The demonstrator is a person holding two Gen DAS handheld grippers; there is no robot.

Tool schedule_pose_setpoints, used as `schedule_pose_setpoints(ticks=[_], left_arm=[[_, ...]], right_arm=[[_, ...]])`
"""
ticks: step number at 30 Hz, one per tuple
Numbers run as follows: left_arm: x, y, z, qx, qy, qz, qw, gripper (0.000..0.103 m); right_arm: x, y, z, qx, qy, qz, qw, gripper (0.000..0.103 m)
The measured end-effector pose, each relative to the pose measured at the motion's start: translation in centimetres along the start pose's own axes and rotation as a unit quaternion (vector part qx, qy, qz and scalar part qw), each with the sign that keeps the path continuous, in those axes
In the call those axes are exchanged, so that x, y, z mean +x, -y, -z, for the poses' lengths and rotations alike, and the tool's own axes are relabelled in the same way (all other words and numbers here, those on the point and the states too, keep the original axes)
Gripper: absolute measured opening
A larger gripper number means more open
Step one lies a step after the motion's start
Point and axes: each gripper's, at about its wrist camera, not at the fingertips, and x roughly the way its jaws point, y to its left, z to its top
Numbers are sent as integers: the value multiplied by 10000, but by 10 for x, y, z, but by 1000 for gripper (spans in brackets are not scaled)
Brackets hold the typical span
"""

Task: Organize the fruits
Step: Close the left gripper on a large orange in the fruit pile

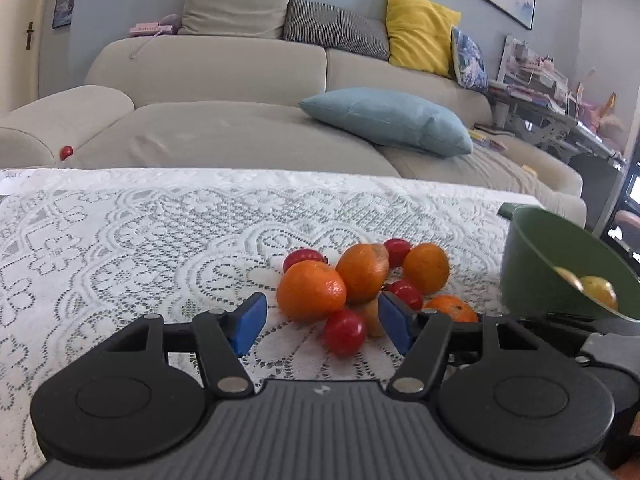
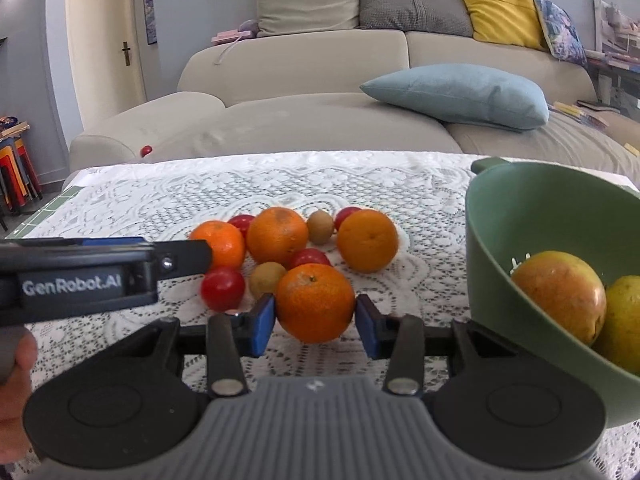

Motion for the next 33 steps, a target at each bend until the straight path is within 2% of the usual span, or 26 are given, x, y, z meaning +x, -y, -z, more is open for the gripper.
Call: schedule_pose_setpoints(ticks=[6,12,17,25,33], left_arm=[[16,-8,-4,-172,-13,19,9998,71],[30,-7,-4,-126,-49,106,9999,68],[36,-10,-4,-200,-86,117,9997,55],[30,-7,-2,-159,-20,67,9998,52],[12,-3,-2,-176,206,31,9996,52]], right_arm=[[4,2,3,96,-131,-40,9999,41],[4,2,3,112,-122,-53,9998,41],[6,2,3,132,-114,-68,9998,41],[6,3,4,168,-99,-75,9998,41],[-3,1,3,86,10,-106,9999,41]])
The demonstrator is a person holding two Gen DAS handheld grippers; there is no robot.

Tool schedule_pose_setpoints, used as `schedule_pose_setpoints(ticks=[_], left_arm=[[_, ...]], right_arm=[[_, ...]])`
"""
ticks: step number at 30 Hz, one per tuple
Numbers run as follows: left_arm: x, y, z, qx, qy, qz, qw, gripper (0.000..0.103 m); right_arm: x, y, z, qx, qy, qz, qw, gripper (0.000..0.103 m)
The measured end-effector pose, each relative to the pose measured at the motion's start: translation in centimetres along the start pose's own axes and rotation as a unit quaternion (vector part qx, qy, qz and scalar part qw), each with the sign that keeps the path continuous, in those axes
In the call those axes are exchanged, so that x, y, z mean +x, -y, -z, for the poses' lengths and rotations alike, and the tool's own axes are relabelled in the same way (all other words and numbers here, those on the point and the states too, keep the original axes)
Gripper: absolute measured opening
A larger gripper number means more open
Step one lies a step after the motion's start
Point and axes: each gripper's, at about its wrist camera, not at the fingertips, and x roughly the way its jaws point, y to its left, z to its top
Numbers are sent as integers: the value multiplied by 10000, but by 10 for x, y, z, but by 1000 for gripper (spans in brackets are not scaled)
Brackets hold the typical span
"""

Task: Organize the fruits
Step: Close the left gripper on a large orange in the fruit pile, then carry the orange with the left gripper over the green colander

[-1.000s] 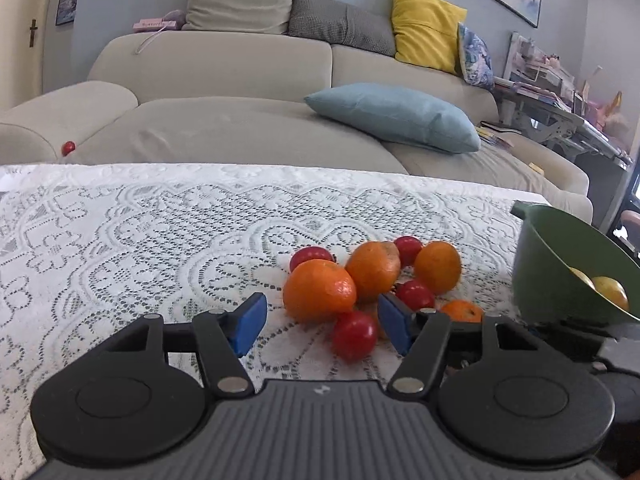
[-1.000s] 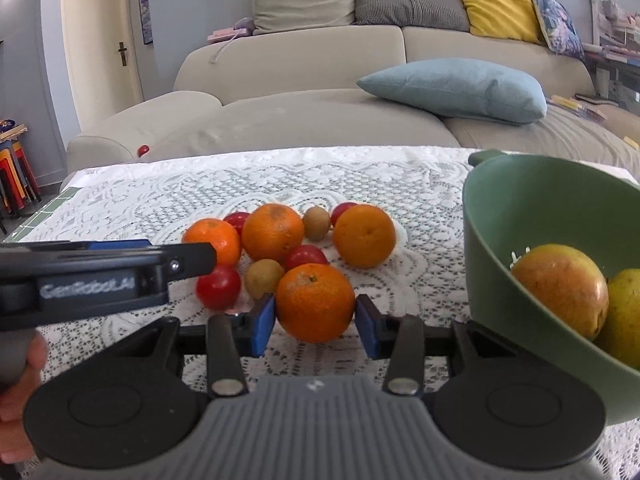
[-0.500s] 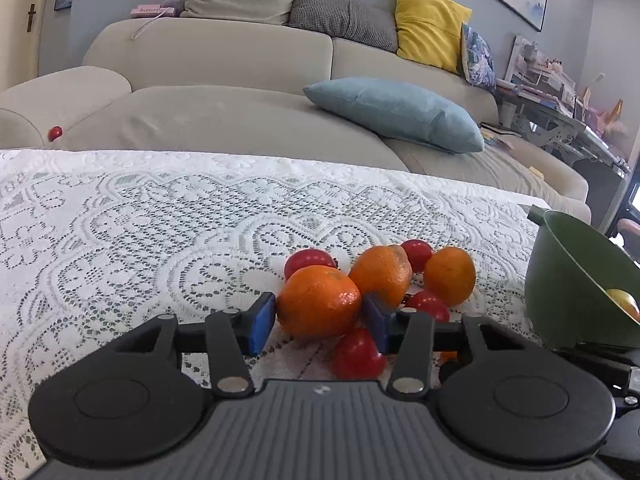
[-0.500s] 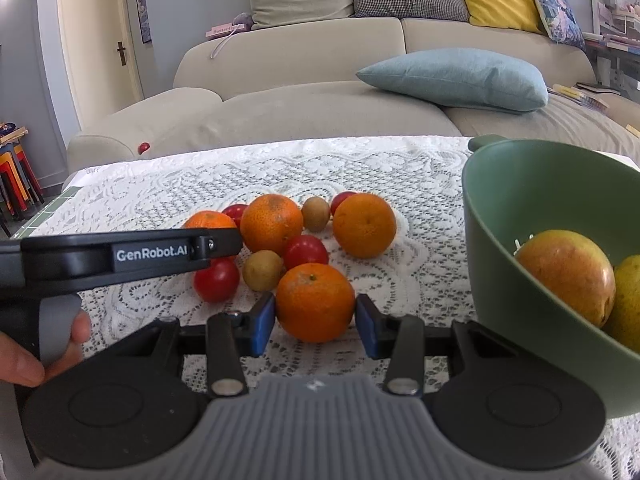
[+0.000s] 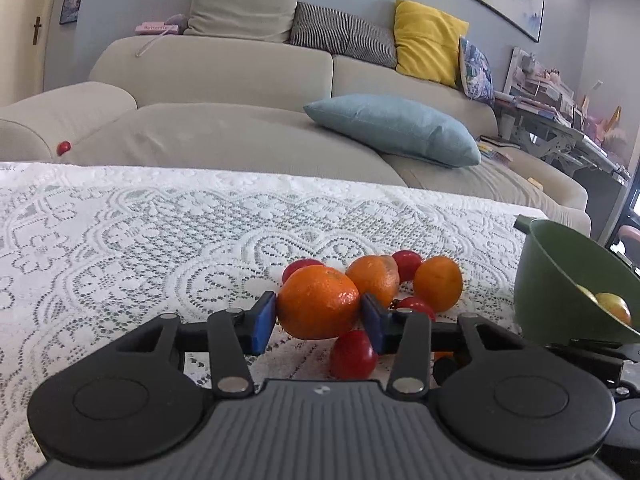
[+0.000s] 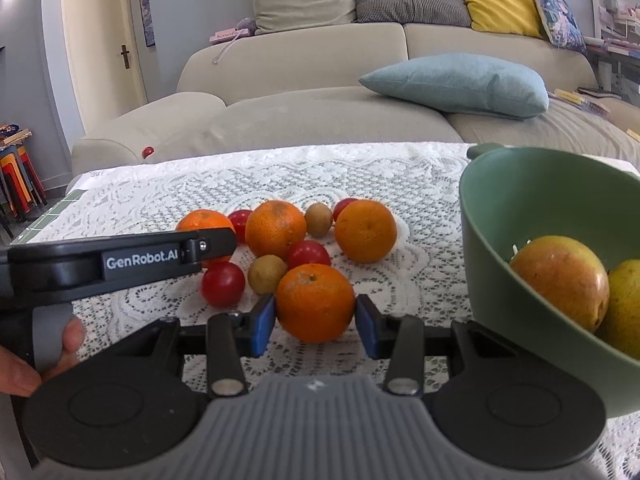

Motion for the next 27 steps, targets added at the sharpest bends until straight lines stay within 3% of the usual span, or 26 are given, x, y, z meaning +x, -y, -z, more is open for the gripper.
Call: schedule_pose_setpoints(ticks=[12,19,27], left_arm=[[-41,10,-11,-29,205,194,9996,51],[-55,30,-28,95,125,578,9982,51],[-63,72,-47,356,71,1160,9926,51]], right_arm=[[-25,-1,-6,-97,175,-216,9996,41],[-55,10,-22,-258,173,-337,9990,41],[-89,55,-41,-294,68,-345,9989,41]])
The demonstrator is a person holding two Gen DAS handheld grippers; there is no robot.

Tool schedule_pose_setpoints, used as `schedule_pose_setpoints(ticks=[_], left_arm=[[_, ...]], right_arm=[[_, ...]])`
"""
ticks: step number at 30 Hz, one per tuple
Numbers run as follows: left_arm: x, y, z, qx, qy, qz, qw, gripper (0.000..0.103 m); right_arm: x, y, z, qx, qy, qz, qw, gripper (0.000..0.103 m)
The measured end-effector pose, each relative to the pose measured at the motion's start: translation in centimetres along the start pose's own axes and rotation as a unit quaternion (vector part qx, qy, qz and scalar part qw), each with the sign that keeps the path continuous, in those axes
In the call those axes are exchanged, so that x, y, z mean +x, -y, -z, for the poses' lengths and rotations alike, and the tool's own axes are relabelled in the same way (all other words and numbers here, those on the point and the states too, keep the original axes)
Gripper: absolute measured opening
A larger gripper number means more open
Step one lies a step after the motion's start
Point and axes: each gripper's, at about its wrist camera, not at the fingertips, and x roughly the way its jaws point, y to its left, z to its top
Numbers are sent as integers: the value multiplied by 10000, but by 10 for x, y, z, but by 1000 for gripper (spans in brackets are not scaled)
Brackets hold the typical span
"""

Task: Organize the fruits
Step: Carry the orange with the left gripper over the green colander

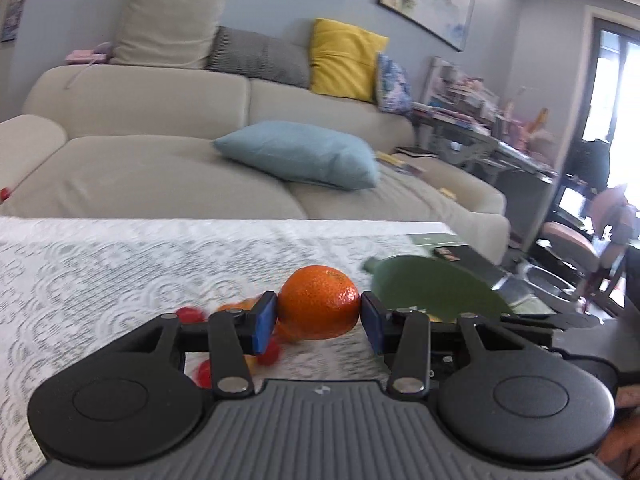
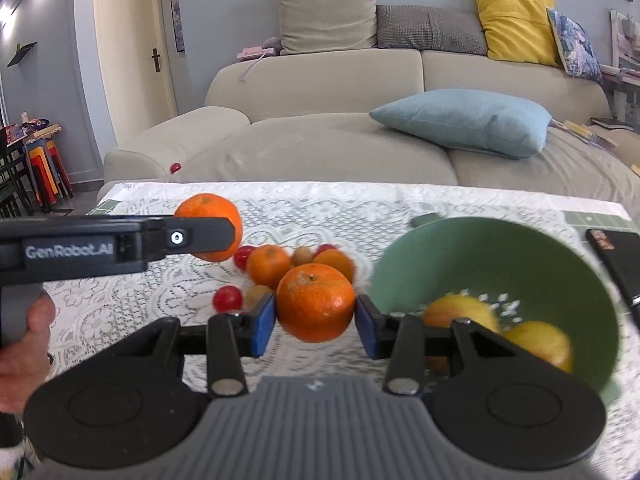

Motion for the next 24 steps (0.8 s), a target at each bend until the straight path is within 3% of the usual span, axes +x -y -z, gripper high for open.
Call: schedule_pose_setpoints(ticks=[11,24], left_arm=[[43,59,-18,530,-393,634,9958,51],[114,89,-17,1066,-940,278,9895,51]], right_arm=[[-20,74,-19,-312,-360,576,9972,41],[17,118,-27,-734,-757,898,9904,41]])
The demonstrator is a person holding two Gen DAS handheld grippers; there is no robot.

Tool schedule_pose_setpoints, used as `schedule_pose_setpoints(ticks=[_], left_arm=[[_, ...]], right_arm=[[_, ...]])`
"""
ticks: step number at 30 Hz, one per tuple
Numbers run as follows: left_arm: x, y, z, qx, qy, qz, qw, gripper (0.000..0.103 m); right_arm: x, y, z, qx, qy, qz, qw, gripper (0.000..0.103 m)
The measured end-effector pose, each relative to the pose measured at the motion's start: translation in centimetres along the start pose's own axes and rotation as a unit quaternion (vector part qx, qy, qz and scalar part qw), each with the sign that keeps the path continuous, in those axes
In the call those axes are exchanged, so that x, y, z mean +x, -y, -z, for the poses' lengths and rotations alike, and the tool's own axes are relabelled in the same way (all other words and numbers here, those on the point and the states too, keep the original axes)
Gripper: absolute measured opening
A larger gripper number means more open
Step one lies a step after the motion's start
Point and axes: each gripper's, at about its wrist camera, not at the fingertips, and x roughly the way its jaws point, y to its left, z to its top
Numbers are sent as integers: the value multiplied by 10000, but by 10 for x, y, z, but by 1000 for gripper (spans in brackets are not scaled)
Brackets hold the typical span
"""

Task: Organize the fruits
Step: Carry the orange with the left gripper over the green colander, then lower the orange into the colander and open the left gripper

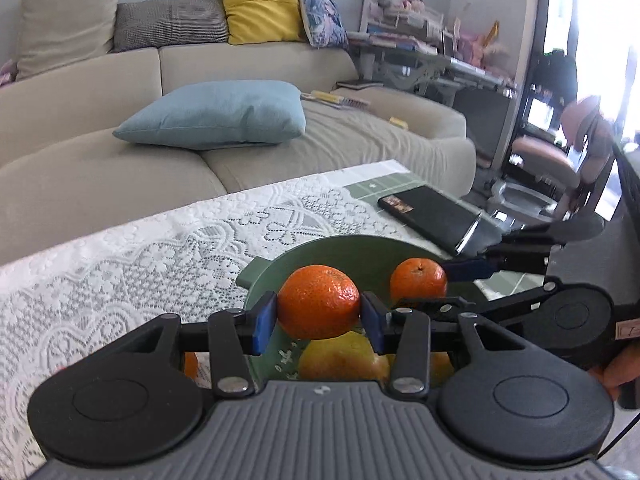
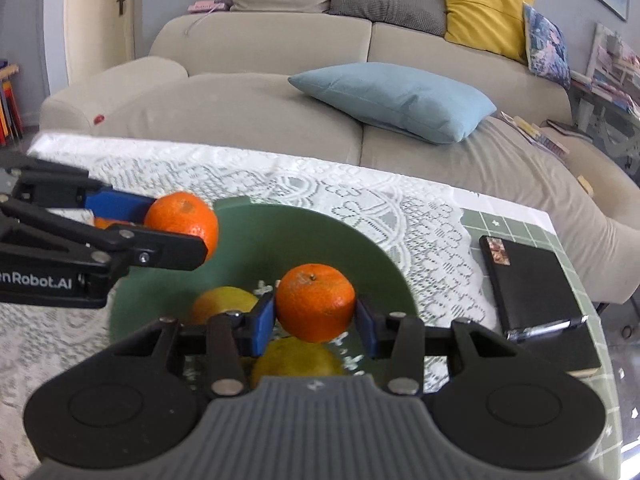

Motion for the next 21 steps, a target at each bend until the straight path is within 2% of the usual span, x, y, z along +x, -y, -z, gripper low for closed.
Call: schedule_pose_setpoints(ticks=[13,21], left_arm=[[30,8,-3,321,-529,-251,9978,51],[39,8,-2,422,-645,-347,9964,52]], right_arm=[[35,1,-1,-191,-441,-117,9988,41],[47,-2,0,-246,-587,-185,9978,41]])
